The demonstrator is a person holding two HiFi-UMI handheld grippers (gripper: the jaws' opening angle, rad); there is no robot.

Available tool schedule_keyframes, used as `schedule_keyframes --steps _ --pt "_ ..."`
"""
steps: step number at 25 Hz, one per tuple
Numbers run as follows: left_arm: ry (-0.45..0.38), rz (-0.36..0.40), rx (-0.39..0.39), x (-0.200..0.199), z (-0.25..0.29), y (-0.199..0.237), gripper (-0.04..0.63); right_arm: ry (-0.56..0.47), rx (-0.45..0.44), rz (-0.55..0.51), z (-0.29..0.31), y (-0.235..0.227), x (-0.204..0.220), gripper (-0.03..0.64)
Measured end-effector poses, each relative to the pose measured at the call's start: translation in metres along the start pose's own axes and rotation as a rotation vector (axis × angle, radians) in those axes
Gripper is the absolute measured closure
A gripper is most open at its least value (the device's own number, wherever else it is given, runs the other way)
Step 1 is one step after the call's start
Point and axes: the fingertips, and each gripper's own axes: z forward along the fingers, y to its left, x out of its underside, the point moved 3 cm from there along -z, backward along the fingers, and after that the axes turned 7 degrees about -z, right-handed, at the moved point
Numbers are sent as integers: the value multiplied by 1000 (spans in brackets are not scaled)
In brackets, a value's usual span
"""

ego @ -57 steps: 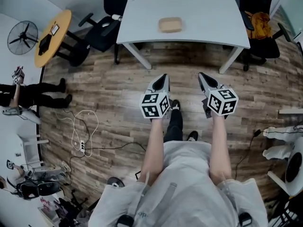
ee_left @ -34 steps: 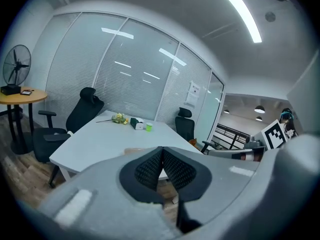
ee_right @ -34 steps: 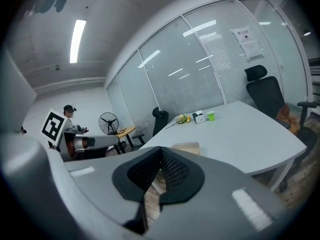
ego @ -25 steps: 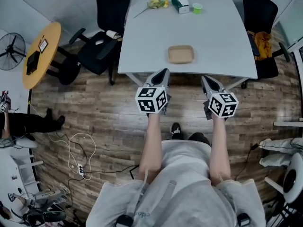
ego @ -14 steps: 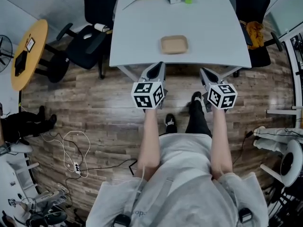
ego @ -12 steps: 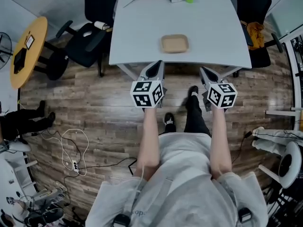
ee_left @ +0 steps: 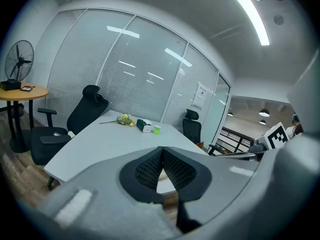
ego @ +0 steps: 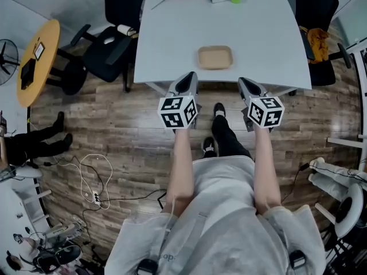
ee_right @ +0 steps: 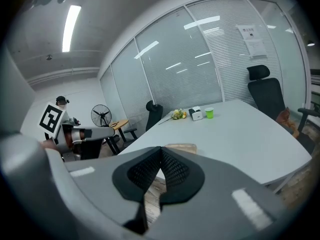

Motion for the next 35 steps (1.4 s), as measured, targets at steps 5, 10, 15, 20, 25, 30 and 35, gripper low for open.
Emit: schedule_keyframes --steps 5,10,15,20,25,30,35 --pt "35 30 -48 -4 36 15 592 32 -16 -2 31 -16 -5 614" --pt "64 25 -89 -5 77 23 592 51 5 15 52 -48 -13 614" --pt "105 1 -121 -2 113 37 591 79 7 31 80 -74 -14 614" --pt "148 -22 -159 8 136 56 592 123 -8 57 106 -86 -3 614" --pt "209 -26 -179 22 155 64 591 145 -26 97 124 -102 4 614" --pt "267 10 -179 35 170 71 591 182 -76 92 143 -101 13 613" --pt "297 12 -176 41 184 73 554 220 -100 70 154 -104 20 573"
